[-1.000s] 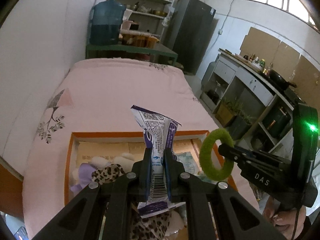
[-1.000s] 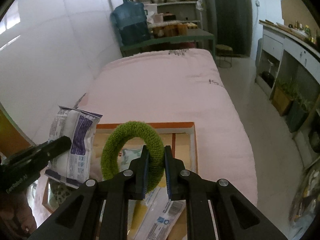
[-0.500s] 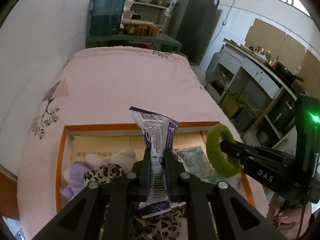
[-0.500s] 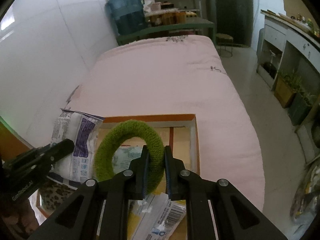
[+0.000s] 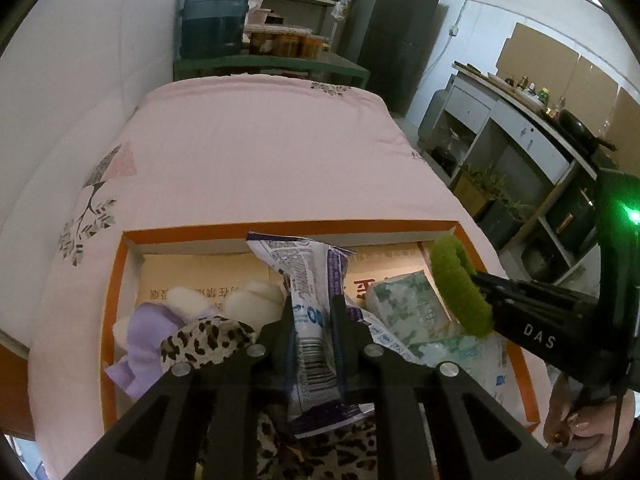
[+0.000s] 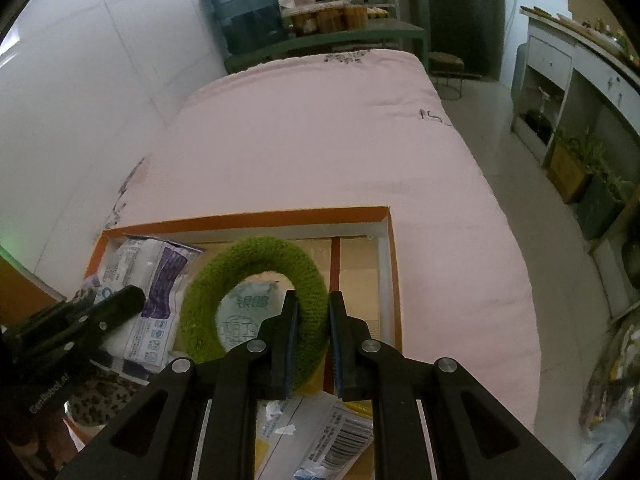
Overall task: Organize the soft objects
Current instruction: 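Open both grippers to release the ring and wipes packet in the lid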
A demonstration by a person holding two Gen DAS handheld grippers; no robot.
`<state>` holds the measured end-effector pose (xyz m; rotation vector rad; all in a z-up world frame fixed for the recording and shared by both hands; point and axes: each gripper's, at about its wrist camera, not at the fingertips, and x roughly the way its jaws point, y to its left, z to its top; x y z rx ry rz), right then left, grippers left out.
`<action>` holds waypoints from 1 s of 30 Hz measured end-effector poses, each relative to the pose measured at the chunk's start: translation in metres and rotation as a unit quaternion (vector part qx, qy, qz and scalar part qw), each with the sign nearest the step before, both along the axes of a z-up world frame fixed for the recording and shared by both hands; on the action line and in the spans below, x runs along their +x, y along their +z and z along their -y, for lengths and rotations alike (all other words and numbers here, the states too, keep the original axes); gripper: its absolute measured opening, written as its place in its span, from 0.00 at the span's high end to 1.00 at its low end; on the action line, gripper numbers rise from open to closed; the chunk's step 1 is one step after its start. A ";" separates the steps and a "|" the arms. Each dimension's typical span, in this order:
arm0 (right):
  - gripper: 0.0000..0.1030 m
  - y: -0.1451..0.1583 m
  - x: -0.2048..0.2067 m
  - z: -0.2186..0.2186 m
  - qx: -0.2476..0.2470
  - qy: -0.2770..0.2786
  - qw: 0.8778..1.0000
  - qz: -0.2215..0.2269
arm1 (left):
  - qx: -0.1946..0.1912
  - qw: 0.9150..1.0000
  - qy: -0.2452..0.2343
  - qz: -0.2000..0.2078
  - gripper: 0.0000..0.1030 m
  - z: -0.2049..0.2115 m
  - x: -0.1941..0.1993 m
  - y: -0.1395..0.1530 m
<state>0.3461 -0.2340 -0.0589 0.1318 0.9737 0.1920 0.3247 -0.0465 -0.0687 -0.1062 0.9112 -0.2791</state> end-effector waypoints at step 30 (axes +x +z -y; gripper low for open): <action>0.58 0.012 -0.013 0.007 0.037 -0.014 0.999 0.023 | -0.020 0.998 -0.003 0.057 0.45 -0.002 -0.025 0.025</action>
